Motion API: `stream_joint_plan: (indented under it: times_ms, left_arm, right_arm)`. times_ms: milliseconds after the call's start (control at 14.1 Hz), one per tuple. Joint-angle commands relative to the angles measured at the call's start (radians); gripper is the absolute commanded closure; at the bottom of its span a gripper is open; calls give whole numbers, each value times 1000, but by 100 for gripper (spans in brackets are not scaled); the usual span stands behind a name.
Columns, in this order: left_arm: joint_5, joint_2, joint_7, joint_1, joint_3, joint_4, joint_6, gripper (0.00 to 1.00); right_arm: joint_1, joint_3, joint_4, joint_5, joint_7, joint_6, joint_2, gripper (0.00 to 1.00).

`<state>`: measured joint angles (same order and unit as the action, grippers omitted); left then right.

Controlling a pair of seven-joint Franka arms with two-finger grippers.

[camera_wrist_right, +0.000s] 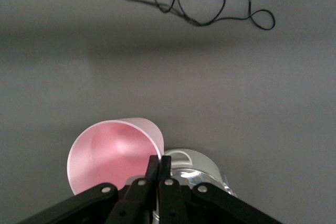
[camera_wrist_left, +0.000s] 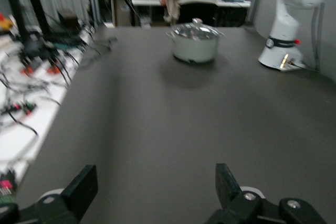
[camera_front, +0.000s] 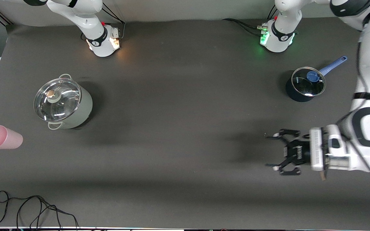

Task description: Transfer pink cup from left to right arm

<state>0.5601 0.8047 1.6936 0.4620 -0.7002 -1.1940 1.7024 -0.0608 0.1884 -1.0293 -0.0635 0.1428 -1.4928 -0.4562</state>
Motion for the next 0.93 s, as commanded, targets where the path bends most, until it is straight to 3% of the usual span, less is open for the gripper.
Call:
stream_joint_plan:
  times_ms: [0,285,498,854]
  left_arm:
    - [-156,-128,-185,52,4,-42,-108,0]
    - [-365,-267,-489,115,4,-38,-257,0]
    - [-564,-370,-665,126,5,-38,-329,0]
    - [-614,-452,-1102,165,54,-36,-406,0]
  right_arm:
    - [0,-6,-58,16,55,-49,-7,100]
    - [12,-9,-222,5,60,-260,-19,100]
    - [15,-14,-278,-44,60,-395,-90,100]
    - [42,-17,-322,-119,61,-565,-213,100]
